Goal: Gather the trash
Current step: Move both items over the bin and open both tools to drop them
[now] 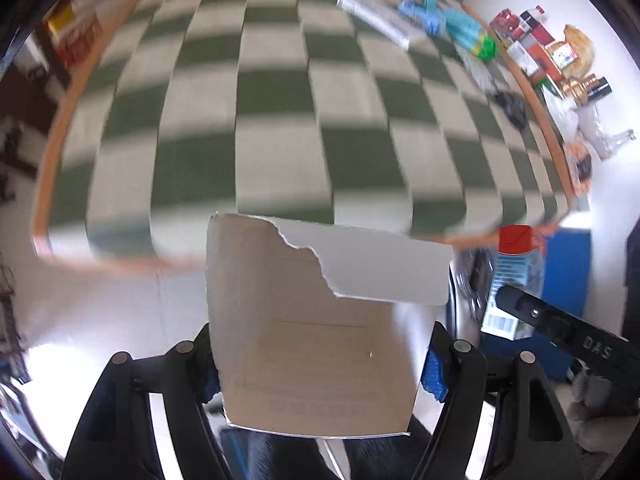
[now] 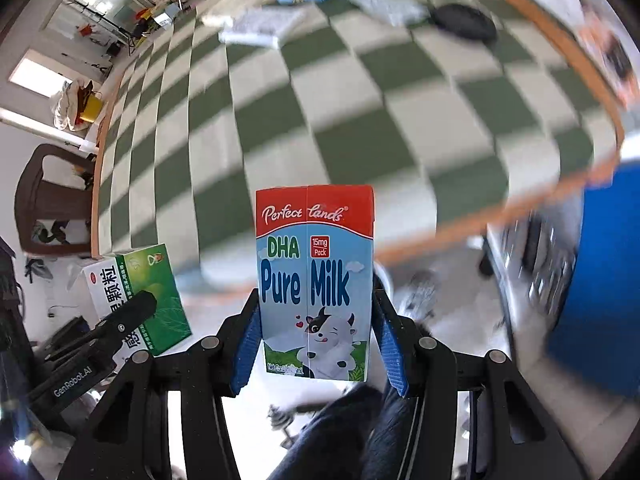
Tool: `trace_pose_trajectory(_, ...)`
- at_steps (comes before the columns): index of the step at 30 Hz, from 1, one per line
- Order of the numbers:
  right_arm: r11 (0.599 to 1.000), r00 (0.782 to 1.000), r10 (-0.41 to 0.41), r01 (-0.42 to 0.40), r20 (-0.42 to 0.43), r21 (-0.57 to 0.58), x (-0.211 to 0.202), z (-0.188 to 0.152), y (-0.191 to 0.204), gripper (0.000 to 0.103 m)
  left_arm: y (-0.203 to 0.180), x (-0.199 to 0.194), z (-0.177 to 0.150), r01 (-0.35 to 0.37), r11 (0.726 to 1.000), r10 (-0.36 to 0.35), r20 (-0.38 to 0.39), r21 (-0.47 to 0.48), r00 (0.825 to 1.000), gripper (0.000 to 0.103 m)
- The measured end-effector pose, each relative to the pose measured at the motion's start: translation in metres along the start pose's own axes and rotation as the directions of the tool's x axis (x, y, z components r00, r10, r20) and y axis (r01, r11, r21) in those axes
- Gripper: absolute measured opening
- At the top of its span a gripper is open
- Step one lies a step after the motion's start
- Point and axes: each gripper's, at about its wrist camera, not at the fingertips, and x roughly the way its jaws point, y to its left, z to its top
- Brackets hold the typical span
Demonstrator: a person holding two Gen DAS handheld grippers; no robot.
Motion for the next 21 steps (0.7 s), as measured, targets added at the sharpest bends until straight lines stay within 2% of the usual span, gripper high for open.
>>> trace_pose_trajectory(4,0.999,0.997,0.005,-0.002,-0.073,0.045,0.027,-0.056,-0.02,0.054,0.016,0.032,-0.041,0.021,0.998,-0.026,-0.086,-0.061,0.996,0.072)
trace_pose_trajectory(8,0.997,0.988,0.002,0.01,-0.157,0.075,0.073,-0.088,-0.047,0.054,0.03,0.086,-0.059,0.023,0.99,-0.044,-0.151,-0.137,0.988,0.073)
trace_pose_trajectory(11,0.997,0.98,0.0,0.016,-0.197,0.082,0.122,-0.098,-0.066,0.054,0.037,0.142,-0.061,0.013,0.986,-0.044,-0.183,-0.165,0.982,0.073)
trace_pose_trajectory(13,0.997,0.977,-0.01,0.025,-0.211,0.071,0.158,-0.102,-0.076,0.054,0.041,0.189,-0.059,0.038,0.983,-0.077,-0.215,-0.18,0.974,0.074)
trace_pose_trajectory(16,0.998,0.976,-0.02,0.031,-0.218,0.047,0.222,-0.099,-0.09,0.054,0.051,0.252,-0.06,0.049,0.979,-0.098,-0.245,-0.2,0.965,0.077)
trace_pose_trajectory(18,0.999,0.974,-0.015,0.025,-0.228,0.041,0.257,-0.095,-0.096,0.054,0.058,0.287,-0.058,0.034,0.98,-0.087,-0.266,-0.197,0.96,0.079)
trace_pose_trajectory(19,0.999,0.971,-0.013,0.023,-0.237,0.038,0.281,-0.093,-0.1,0.055,0.063,0.304,-0.058,0.022,0.982,-0.074,-0.271,-0.19,0.96,0.083)
trace_pose_trajectory(20,0.999,0.97,-0.015,0.025,-0.243,0.034,0.296,-0.093,-0.103,0.055,0.066,0.316,-0.057,0.009,0.982,-0.061,-0.275,-0.187,0.96,0.094)
trace_pose_trajectory(21,0.999,0.966,-0.005,0.015,-0.258,0.035,0.315,-0.093,-0.107,0.055,0.071,0.329,-0.057,-0.009,0.983,-0.044,-0.278,-0.186,0.959,0.1)
